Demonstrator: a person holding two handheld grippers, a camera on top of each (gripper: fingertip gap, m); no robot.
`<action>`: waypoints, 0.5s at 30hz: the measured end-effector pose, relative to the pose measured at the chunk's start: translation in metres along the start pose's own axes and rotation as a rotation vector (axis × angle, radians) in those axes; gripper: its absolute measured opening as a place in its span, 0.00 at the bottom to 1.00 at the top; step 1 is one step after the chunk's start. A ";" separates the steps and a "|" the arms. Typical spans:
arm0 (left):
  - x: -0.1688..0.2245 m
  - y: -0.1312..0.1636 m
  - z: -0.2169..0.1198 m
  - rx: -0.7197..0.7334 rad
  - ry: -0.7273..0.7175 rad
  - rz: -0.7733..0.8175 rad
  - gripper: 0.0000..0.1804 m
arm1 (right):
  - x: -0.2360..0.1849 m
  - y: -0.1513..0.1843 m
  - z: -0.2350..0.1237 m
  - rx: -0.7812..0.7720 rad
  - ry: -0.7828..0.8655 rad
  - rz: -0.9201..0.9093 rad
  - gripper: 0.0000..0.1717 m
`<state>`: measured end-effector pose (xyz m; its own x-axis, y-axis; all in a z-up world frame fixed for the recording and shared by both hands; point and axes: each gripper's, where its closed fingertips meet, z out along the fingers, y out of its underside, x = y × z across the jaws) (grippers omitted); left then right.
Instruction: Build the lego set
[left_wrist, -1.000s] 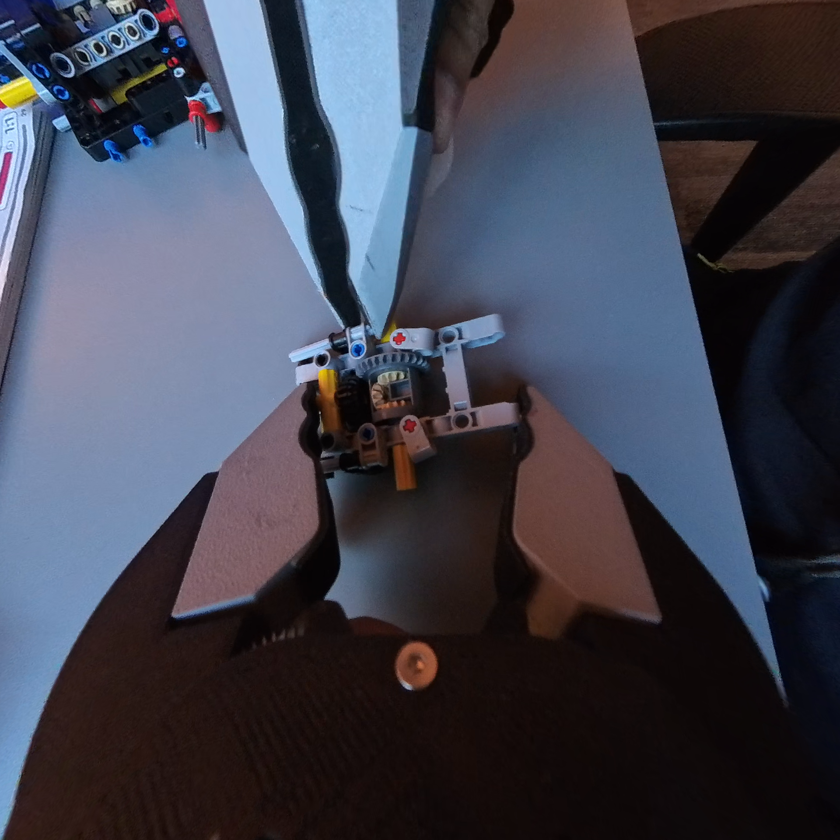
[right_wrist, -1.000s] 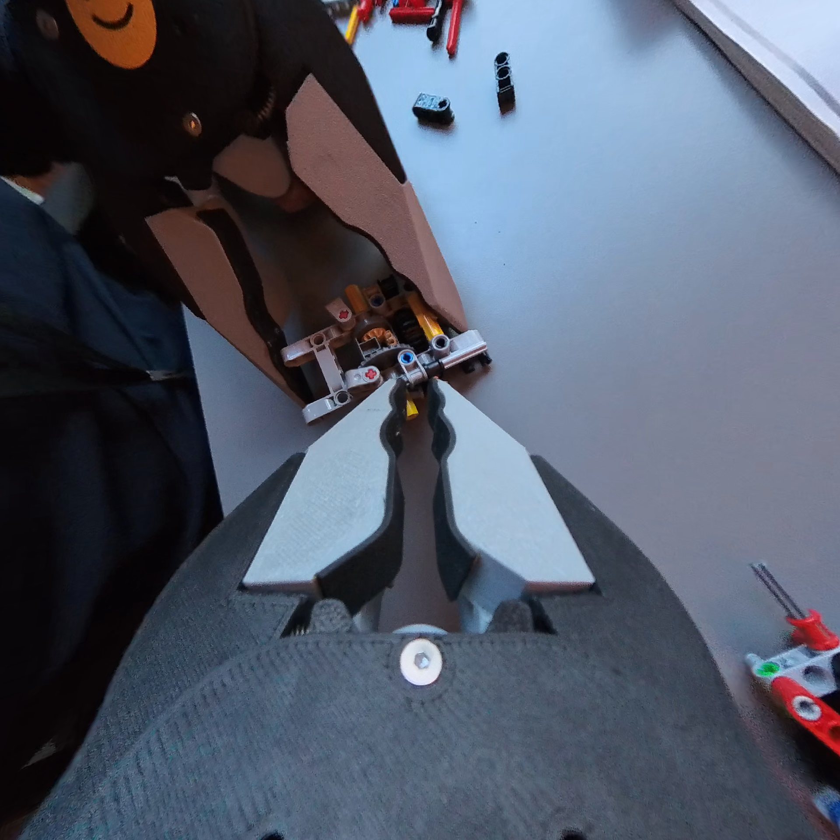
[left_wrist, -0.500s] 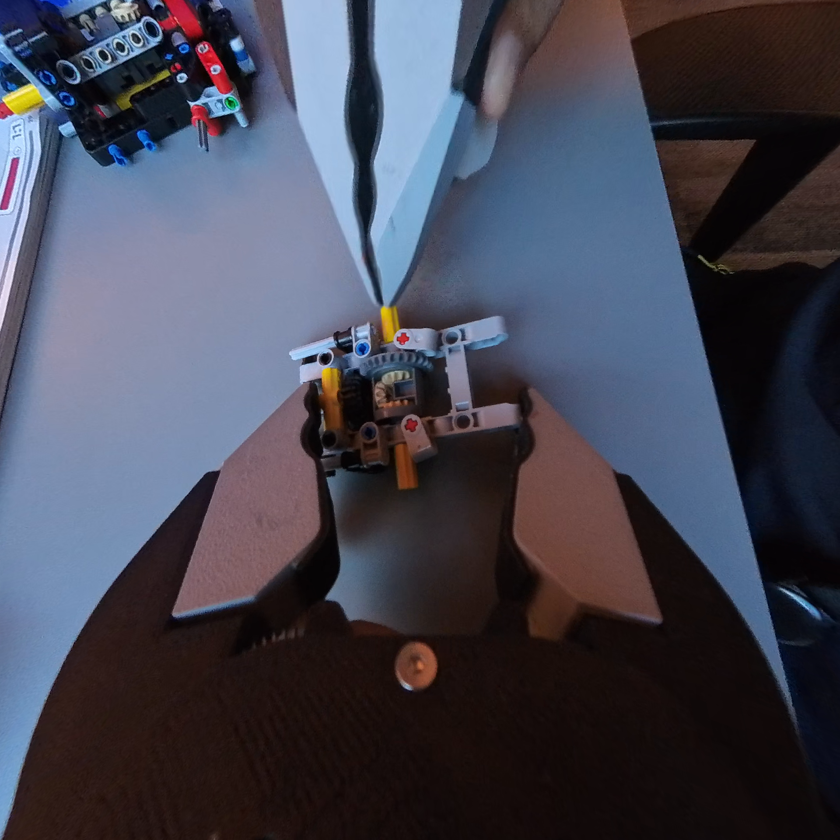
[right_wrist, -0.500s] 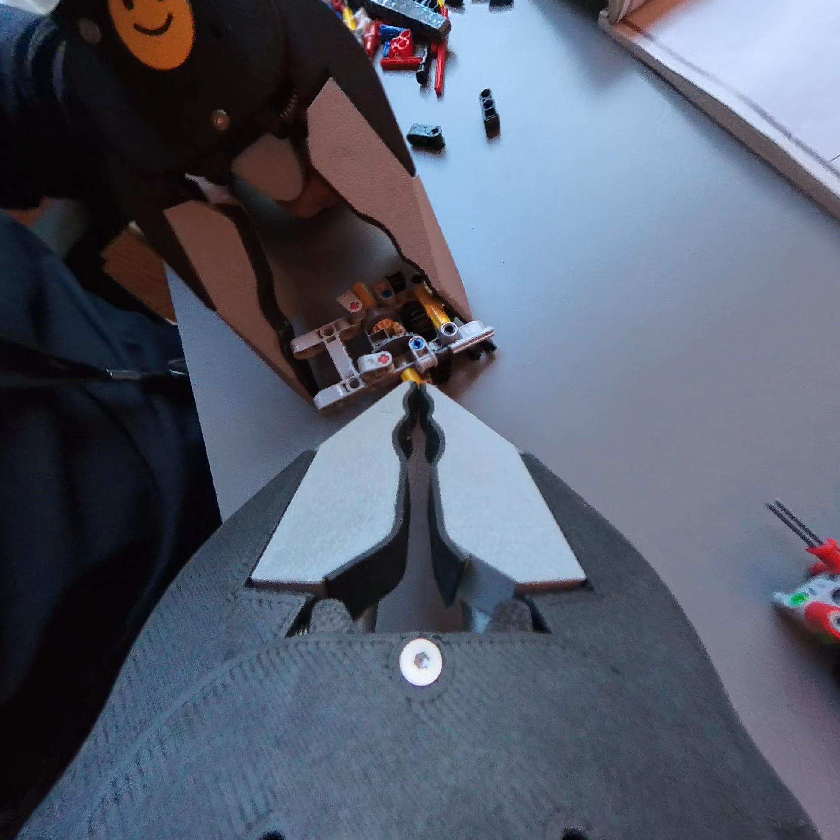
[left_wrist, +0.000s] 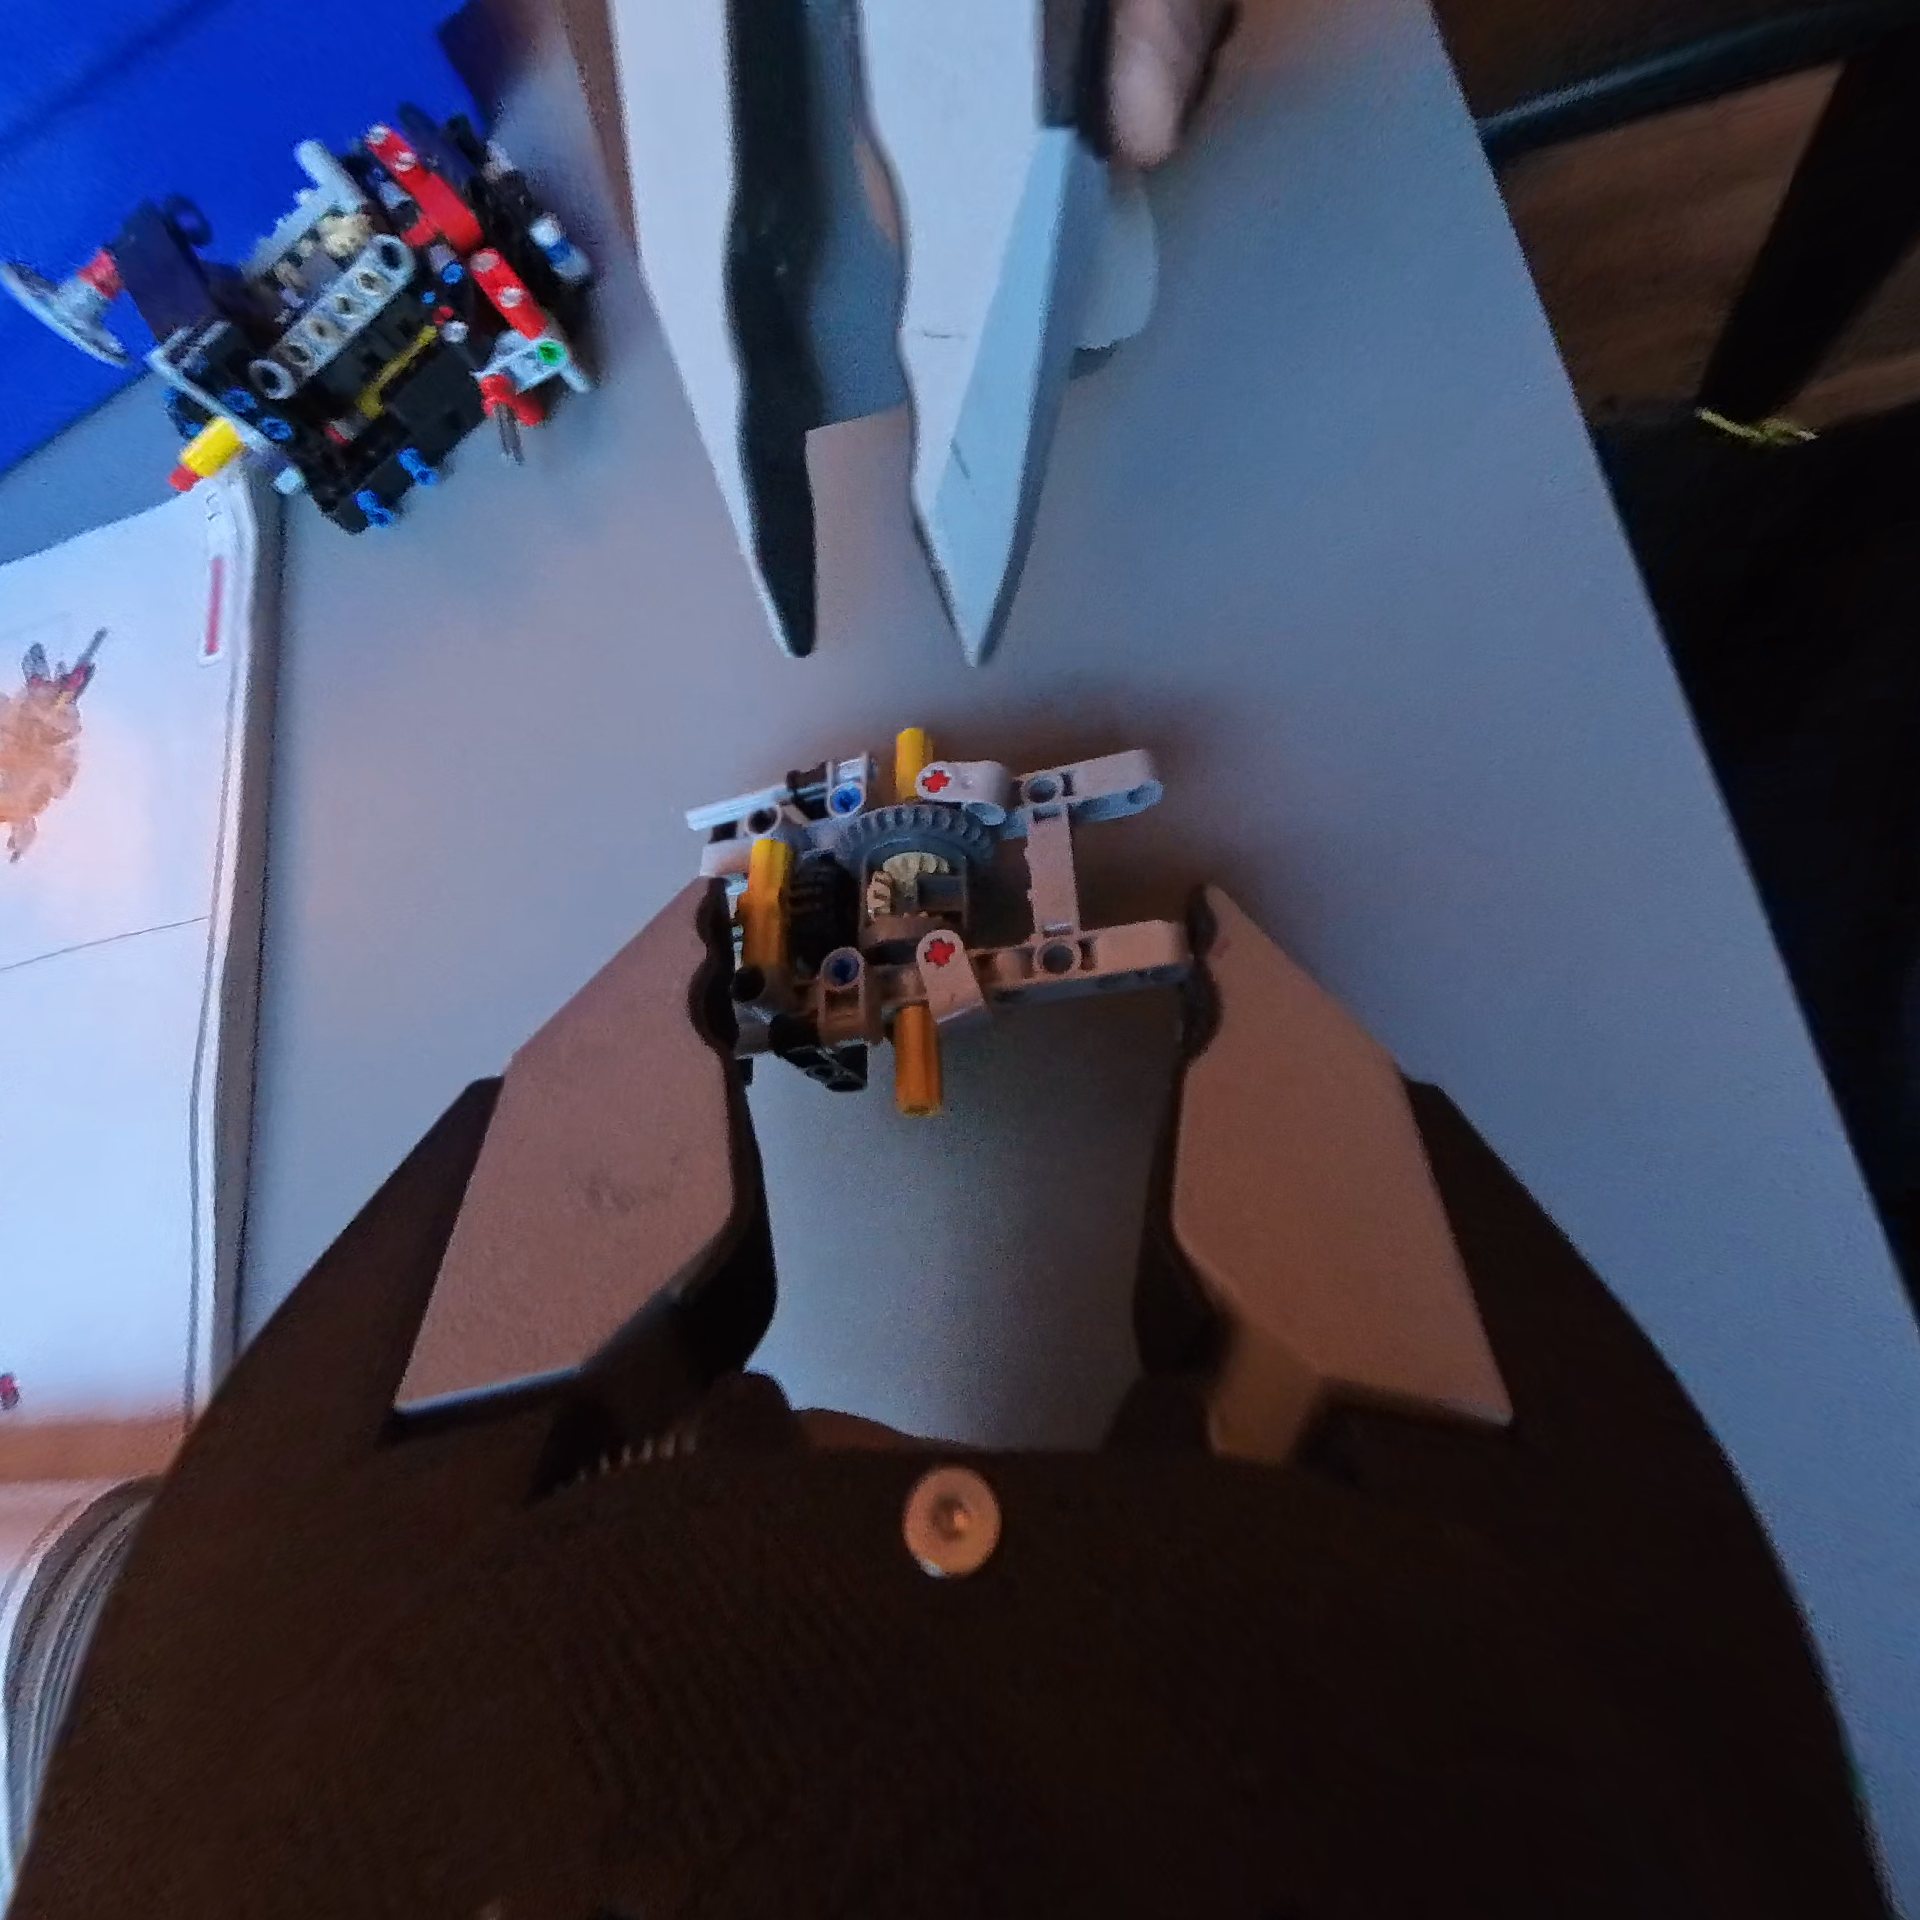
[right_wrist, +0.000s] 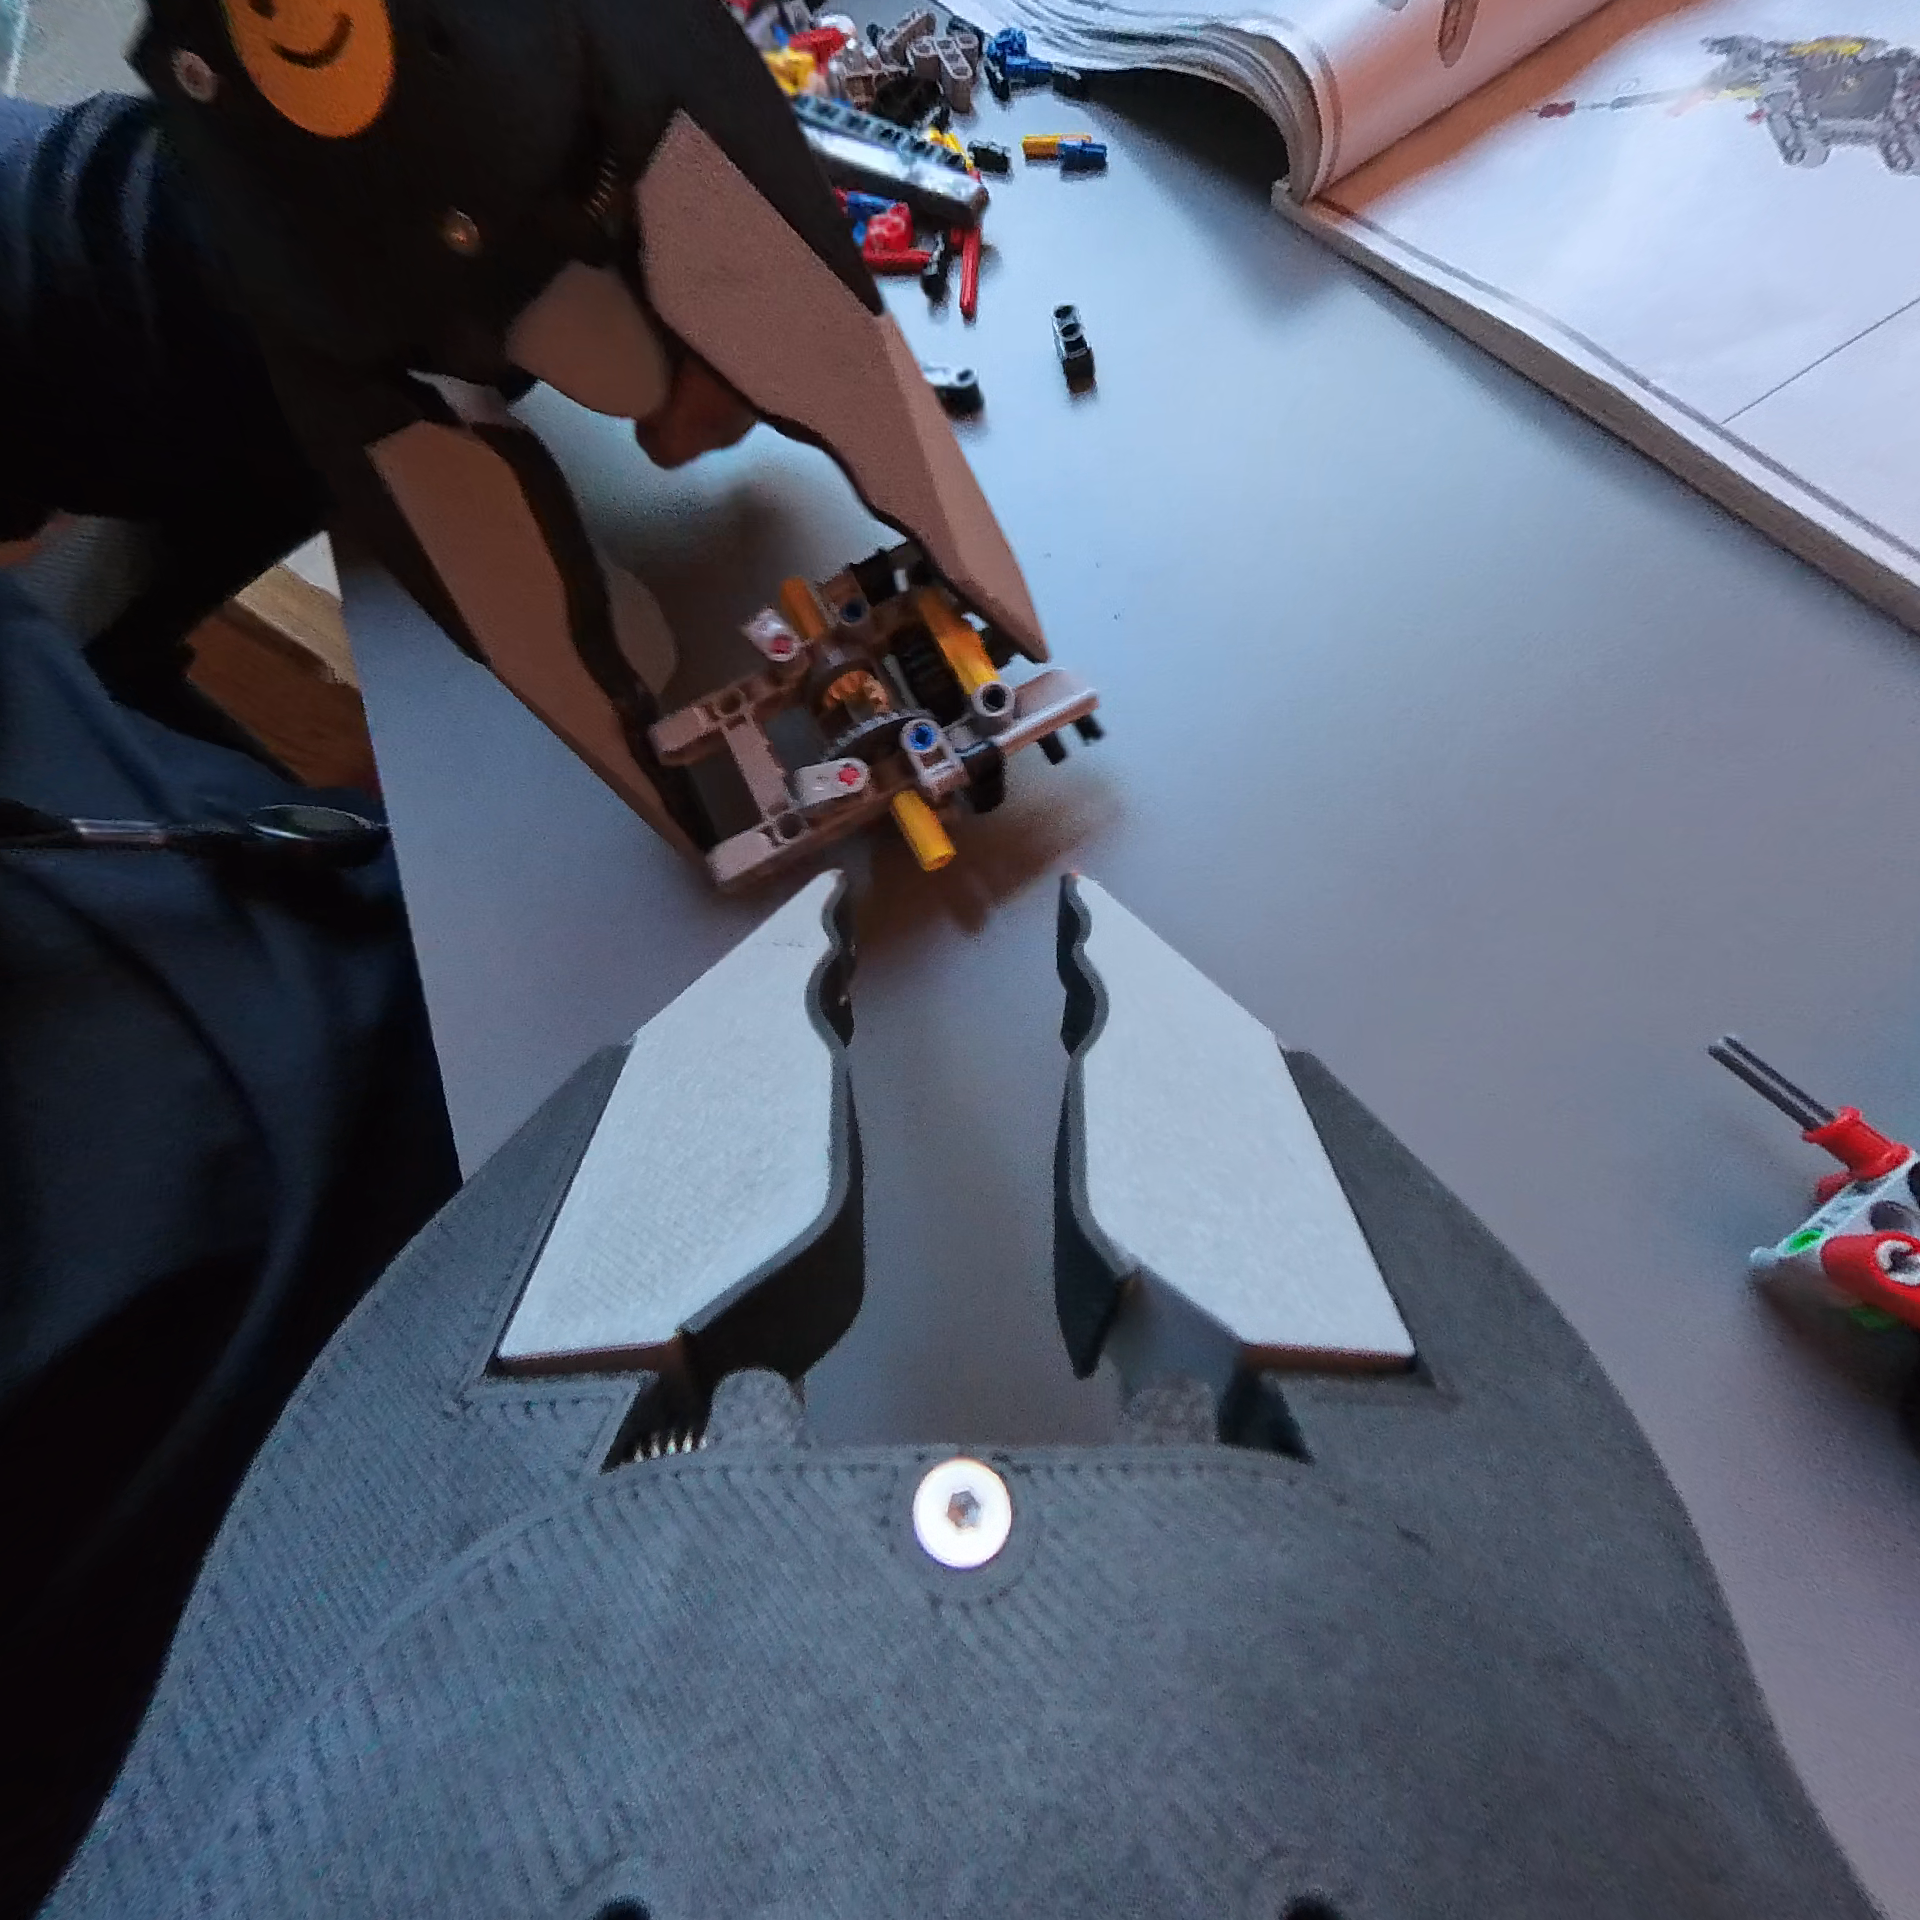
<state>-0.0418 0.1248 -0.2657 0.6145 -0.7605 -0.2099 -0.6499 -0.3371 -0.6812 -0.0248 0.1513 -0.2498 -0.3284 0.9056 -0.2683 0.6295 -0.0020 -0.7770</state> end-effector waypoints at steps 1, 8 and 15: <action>0.002 0.001 -0.002 -0.008 0.011 0.008 0.47 | 0.001 0.001 0.001 -0.005 -0.004 0.011 0.21; 0.002 -0.012 -0.035 0.083 -0.012 -0.092 0.54 | -0.008 0.001 0.008 0.003 -0.053 0.005 0.20; 0.009 0.040 -0.043 -0.076 -0.011 -0.376 0.50 | -0.012 -0.001 0.014 -0.012 -0.099 0.043 0.20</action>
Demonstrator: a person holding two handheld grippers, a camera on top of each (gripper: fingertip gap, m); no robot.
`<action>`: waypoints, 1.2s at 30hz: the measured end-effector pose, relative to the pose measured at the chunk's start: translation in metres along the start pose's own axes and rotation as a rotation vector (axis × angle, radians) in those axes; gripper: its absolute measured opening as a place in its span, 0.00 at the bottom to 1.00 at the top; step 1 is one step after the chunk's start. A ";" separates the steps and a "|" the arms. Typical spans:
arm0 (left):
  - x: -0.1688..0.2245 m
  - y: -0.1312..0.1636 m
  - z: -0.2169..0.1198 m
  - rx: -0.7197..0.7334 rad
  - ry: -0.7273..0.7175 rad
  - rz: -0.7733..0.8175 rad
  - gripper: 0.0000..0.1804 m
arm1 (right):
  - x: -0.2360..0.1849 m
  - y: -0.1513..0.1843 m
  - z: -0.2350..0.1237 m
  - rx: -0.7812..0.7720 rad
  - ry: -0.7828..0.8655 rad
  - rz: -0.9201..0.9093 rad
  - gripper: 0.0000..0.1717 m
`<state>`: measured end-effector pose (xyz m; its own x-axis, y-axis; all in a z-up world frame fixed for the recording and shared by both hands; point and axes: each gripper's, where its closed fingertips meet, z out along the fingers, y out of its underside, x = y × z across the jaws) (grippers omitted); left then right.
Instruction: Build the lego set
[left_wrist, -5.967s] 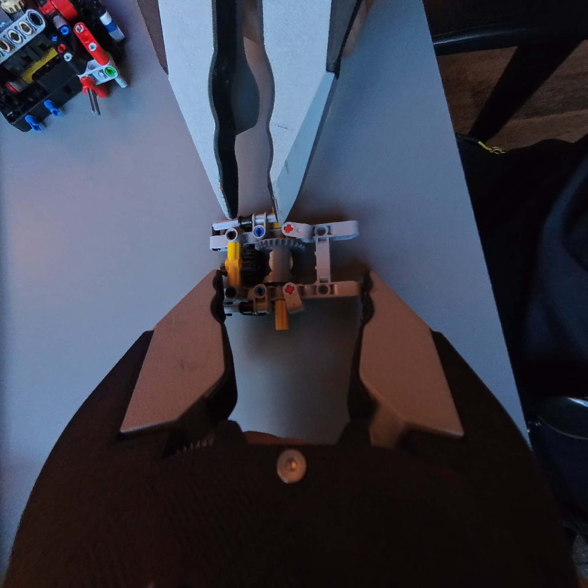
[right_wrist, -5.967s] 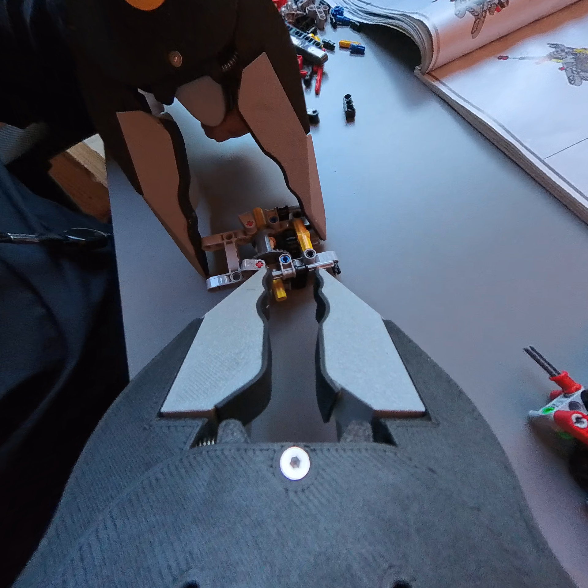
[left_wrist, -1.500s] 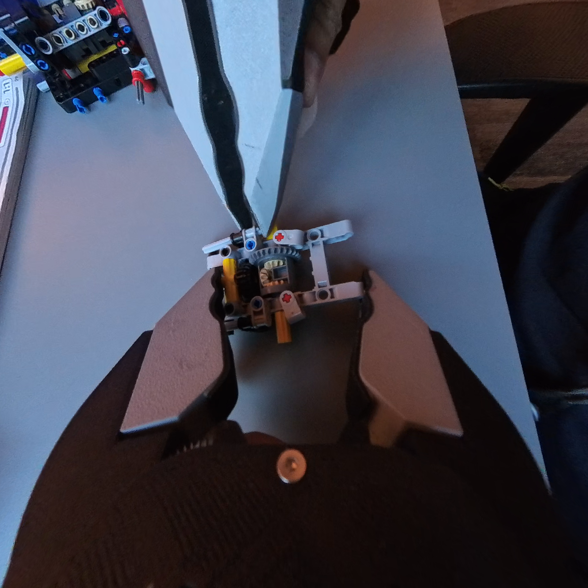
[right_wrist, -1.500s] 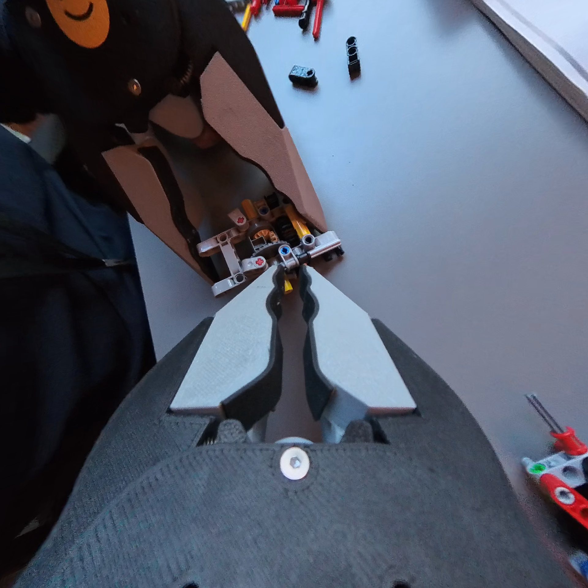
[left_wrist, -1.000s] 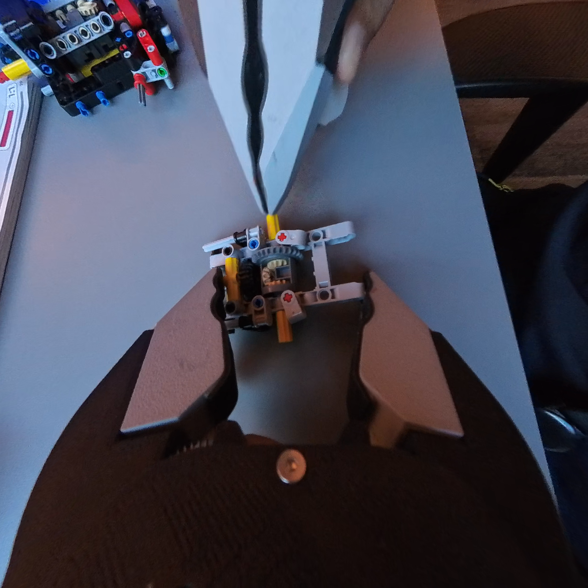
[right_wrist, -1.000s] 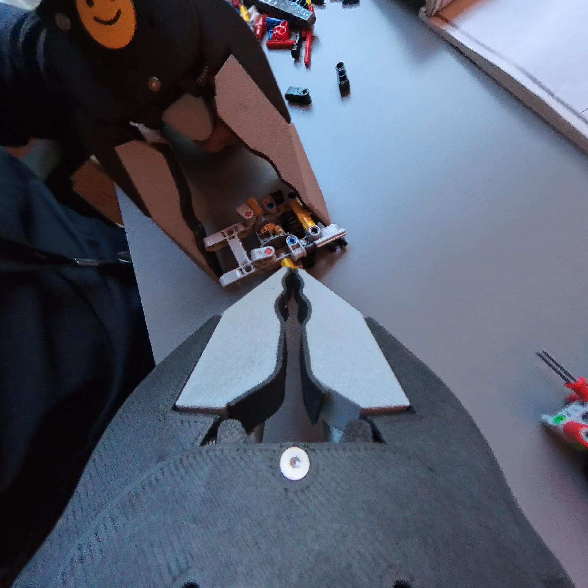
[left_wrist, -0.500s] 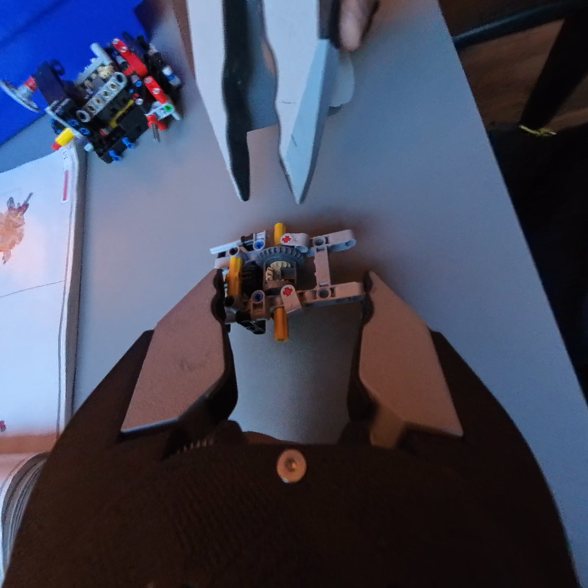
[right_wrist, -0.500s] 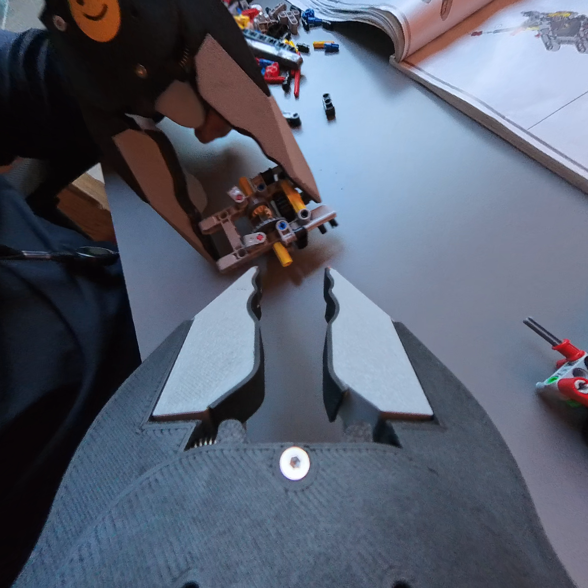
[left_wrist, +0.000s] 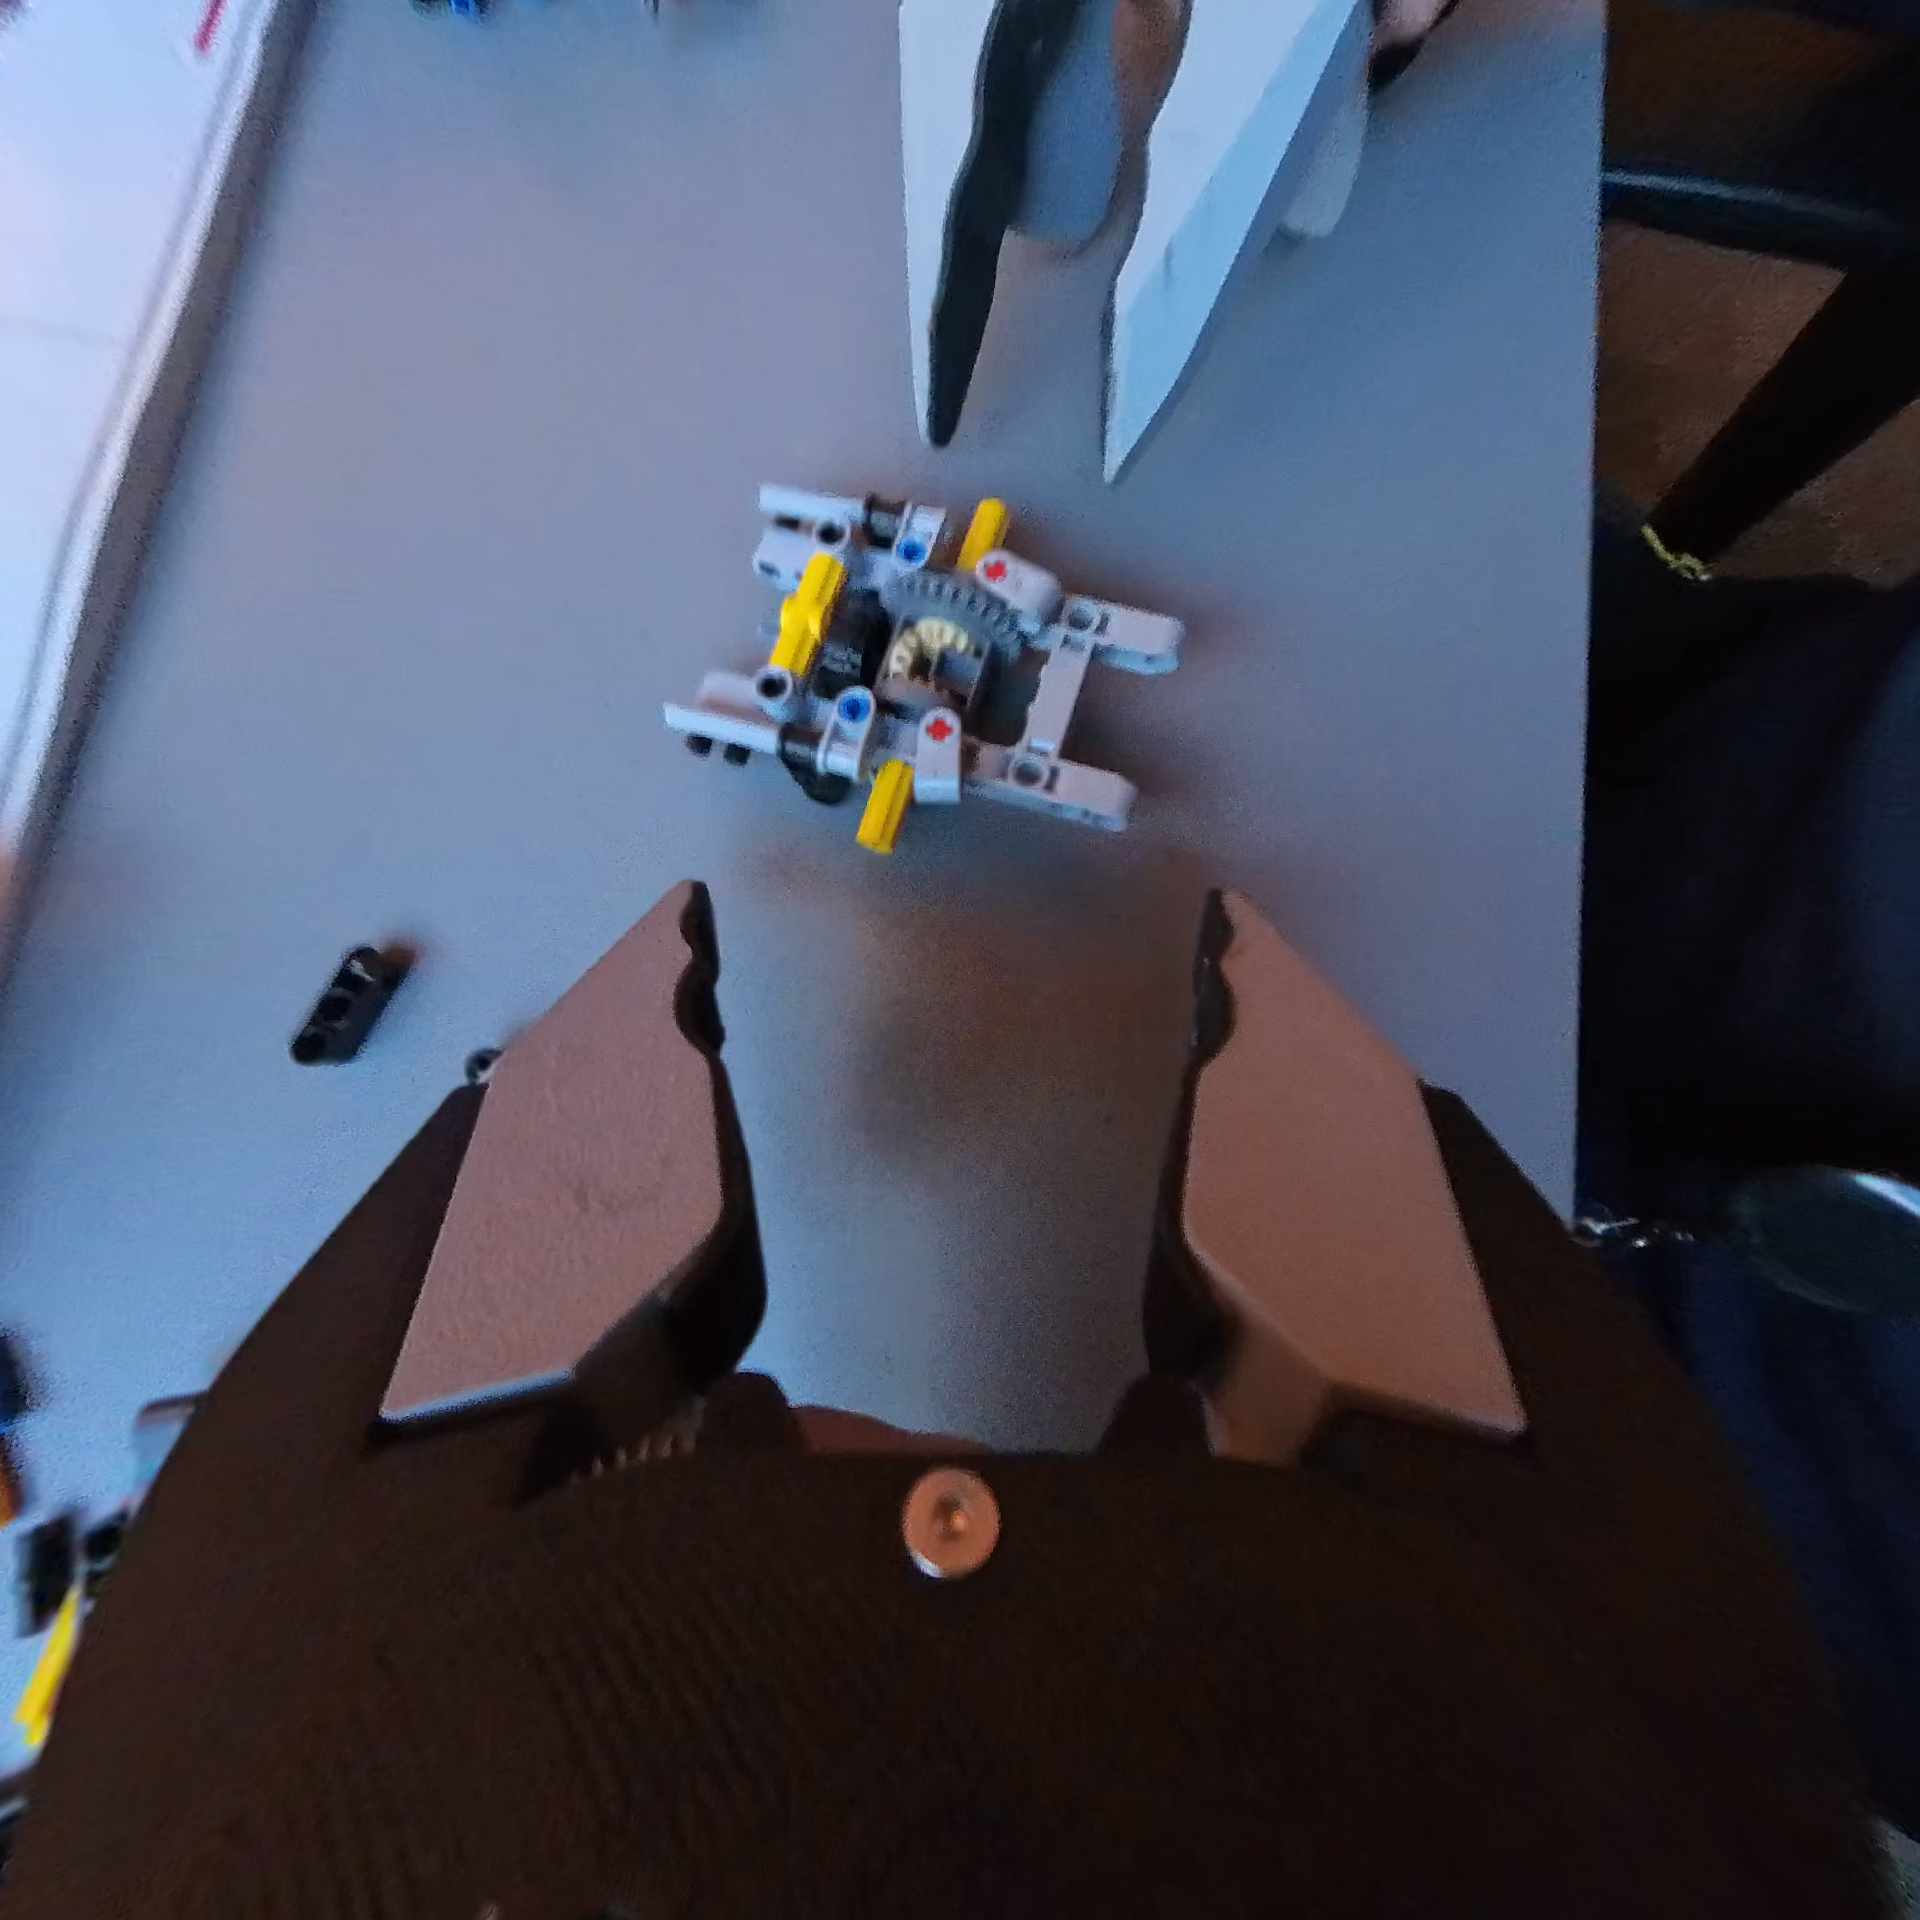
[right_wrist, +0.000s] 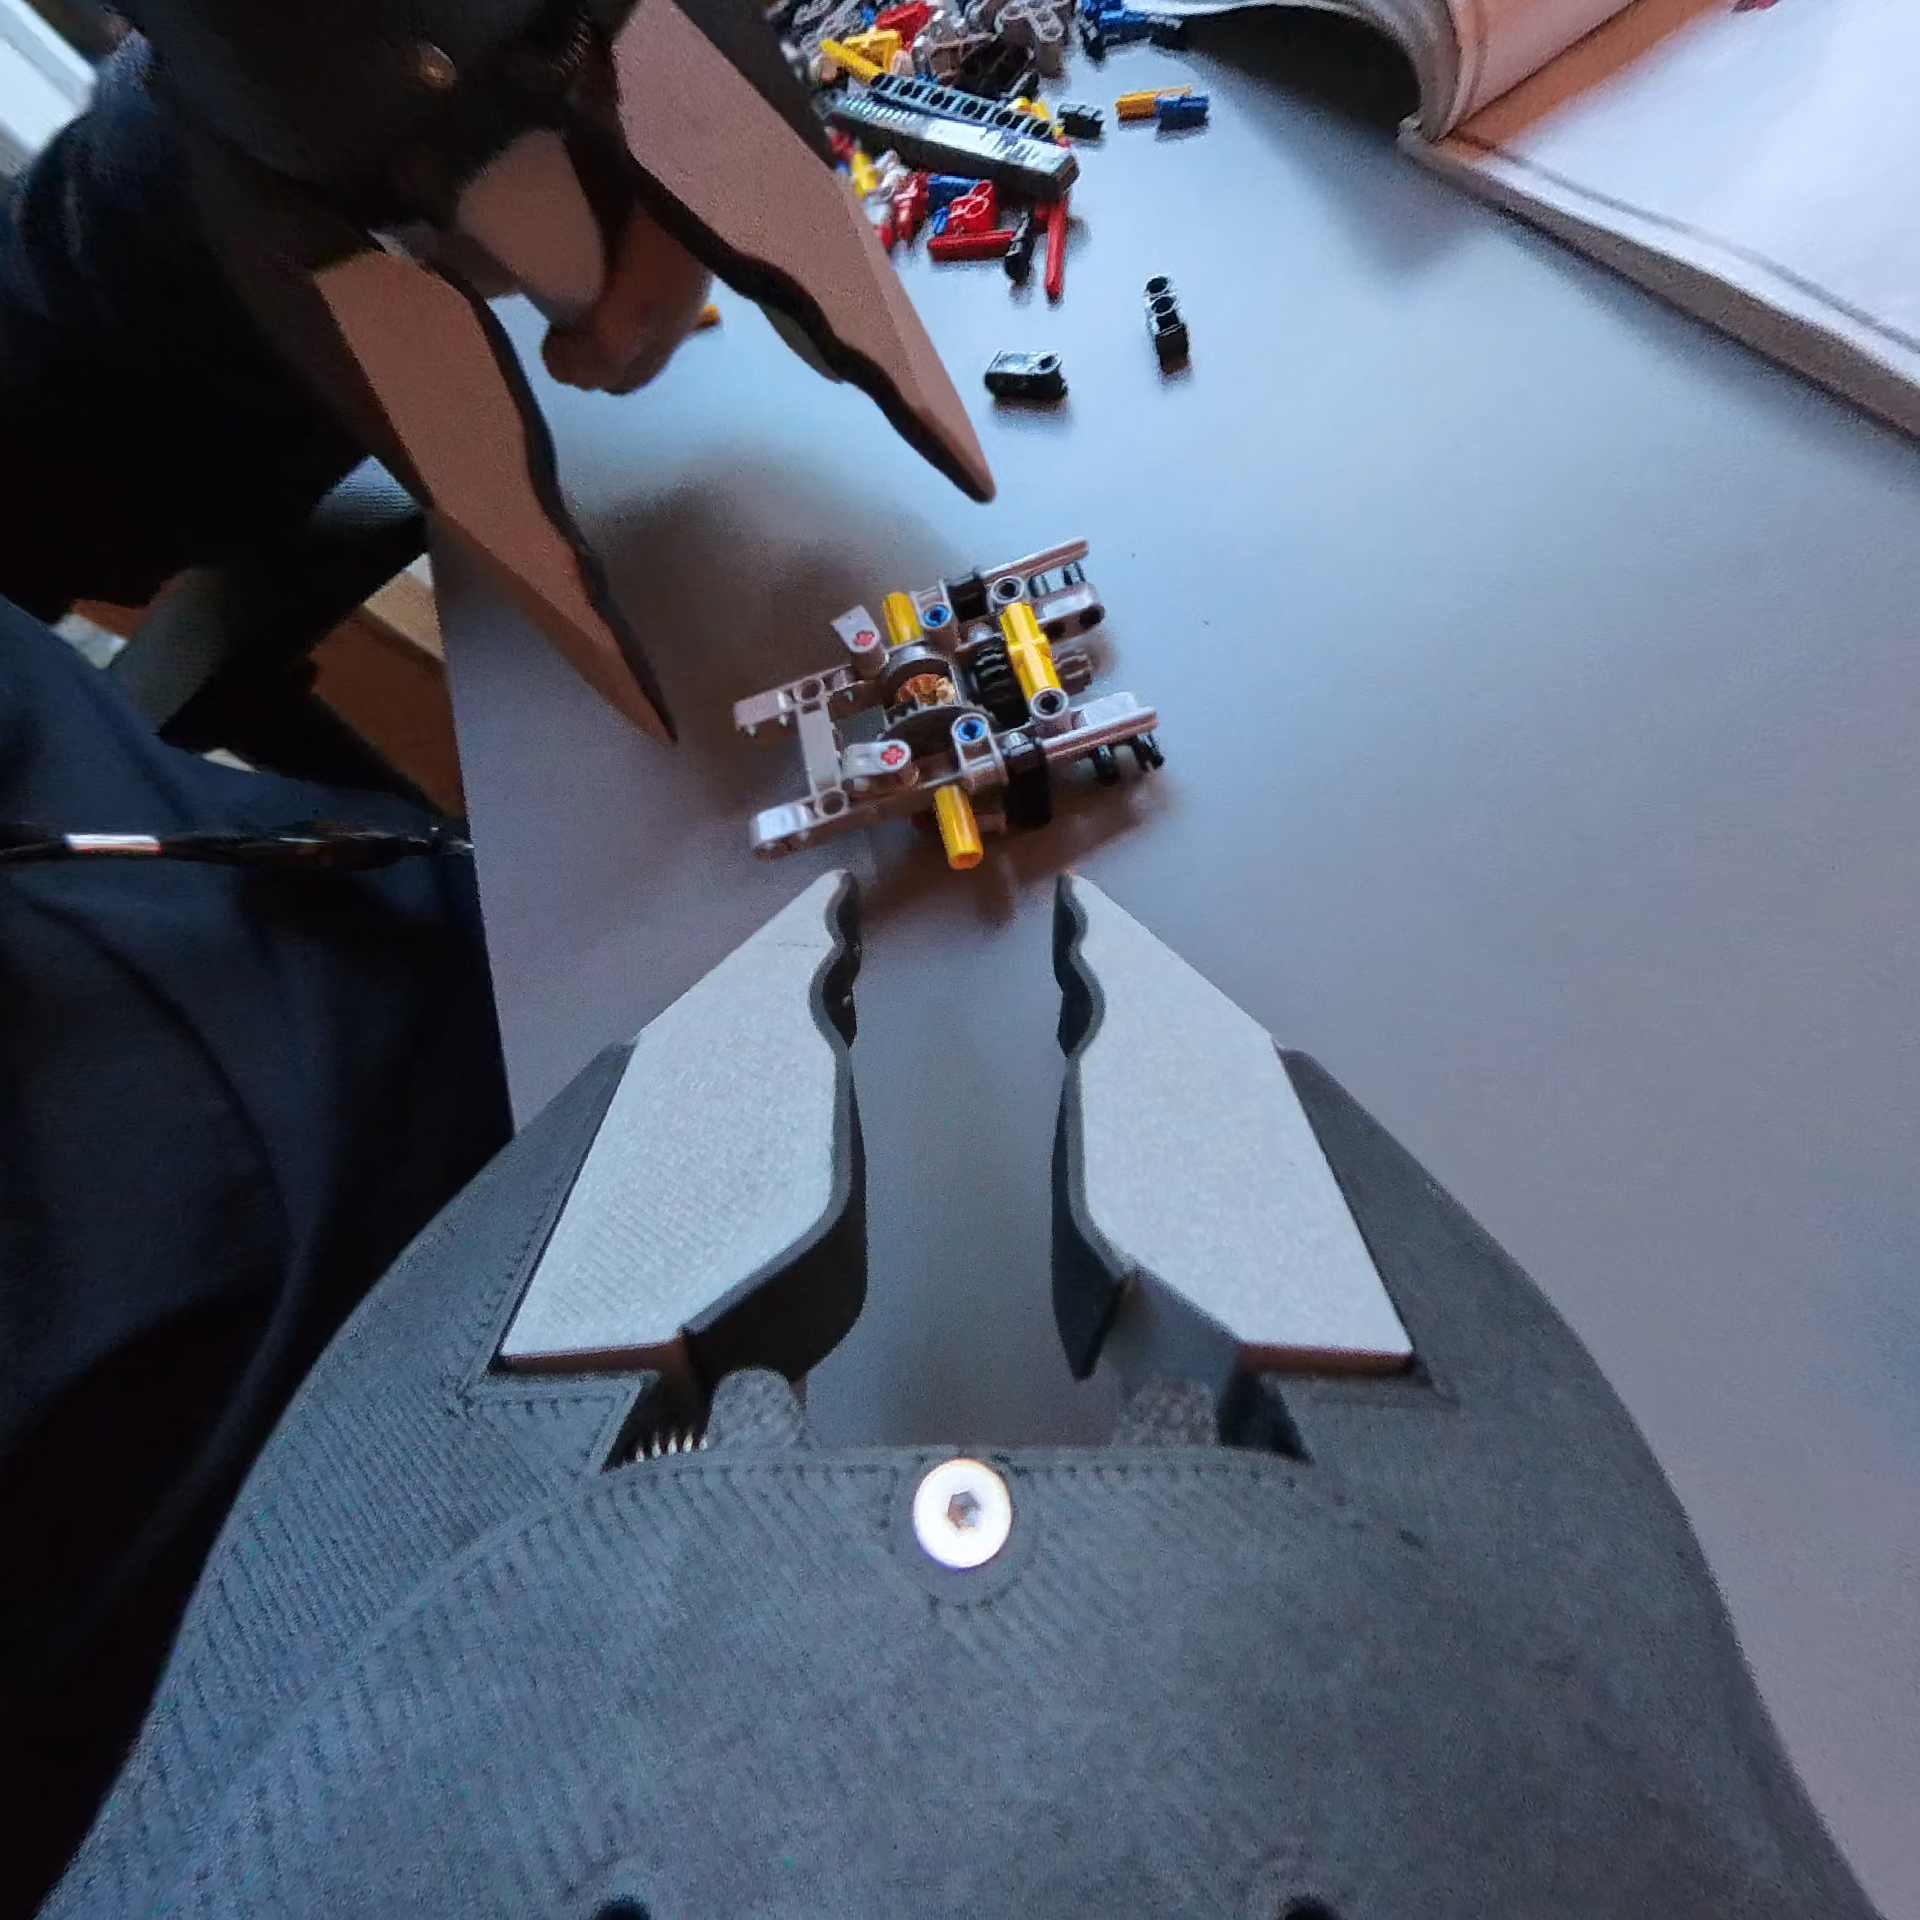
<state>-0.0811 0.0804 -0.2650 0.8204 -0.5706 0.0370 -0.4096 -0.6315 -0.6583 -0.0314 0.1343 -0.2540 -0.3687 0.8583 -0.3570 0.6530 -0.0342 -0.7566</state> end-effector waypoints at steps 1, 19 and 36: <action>0.000 0.004 0.003 -0.015 0.007 -0.010 0.49 | -0.001 -0.001 0.003 -0.010 -0.019 0.008 0.20; 0.033 -0.003 0.009 0.002 0.092 -0.042 0.35 | 0.018 -0.005 0.024 -0.098 0.129 -0.101 0.06; 0.038 -0.008 -0.040 0.356 -0.218 0.146 0.37 | 0.003 -0.003 -0.001 -0.029 0.163 -0.210 0.15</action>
